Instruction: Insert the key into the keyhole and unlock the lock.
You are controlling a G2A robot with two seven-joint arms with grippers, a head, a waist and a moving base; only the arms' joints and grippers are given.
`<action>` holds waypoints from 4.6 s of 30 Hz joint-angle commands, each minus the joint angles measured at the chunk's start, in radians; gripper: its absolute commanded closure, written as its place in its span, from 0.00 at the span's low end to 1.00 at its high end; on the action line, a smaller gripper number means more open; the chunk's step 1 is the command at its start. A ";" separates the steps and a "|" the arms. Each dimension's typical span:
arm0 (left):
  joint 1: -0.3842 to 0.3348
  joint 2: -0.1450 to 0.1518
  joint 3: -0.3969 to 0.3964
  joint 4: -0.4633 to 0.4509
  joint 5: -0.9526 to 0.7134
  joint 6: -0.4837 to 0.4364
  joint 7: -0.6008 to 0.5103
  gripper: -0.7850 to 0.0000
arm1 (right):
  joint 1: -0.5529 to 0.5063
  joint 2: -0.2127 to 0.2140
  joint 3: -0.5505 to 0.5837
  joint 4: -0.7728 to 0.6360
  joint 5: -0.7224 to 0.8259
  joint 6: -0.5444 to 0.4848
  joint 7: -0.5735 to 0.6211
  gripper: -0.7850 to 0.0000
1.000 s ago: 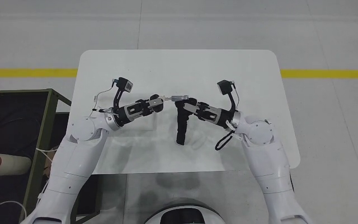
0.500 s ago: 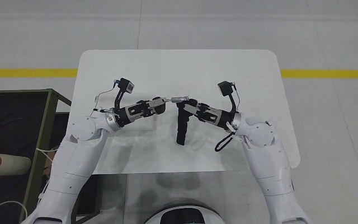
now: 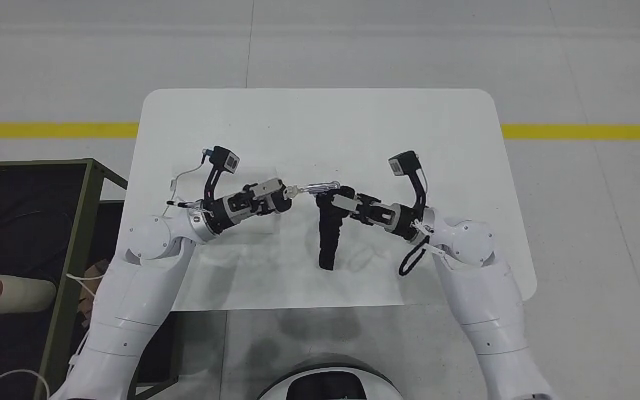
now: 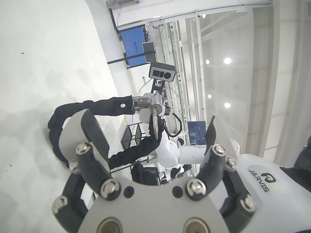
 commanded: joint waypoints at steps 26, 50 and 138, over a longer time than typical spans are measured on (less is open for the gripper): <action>0.021 -0.005 -0.005 -0.036 0.141 -0.040 0.014 1.00 | -0.022 0.021 -0.008 -0.021 -0.032 0.035 -0.036 1.00; 0.095 -0.053 0.007 -0.061 1.443 -0.621 1.031 1.00 | -0.054 0.051 -0.019 -0.094 -0.045 0.052 -0.118 1.00; 0.102 -0.072 -0.001 -0.034 0.827 -0.598 0.576 1.00 | -0.039 0.127 -0.073 -0.128 -0.108 0.007 -0.219 1.00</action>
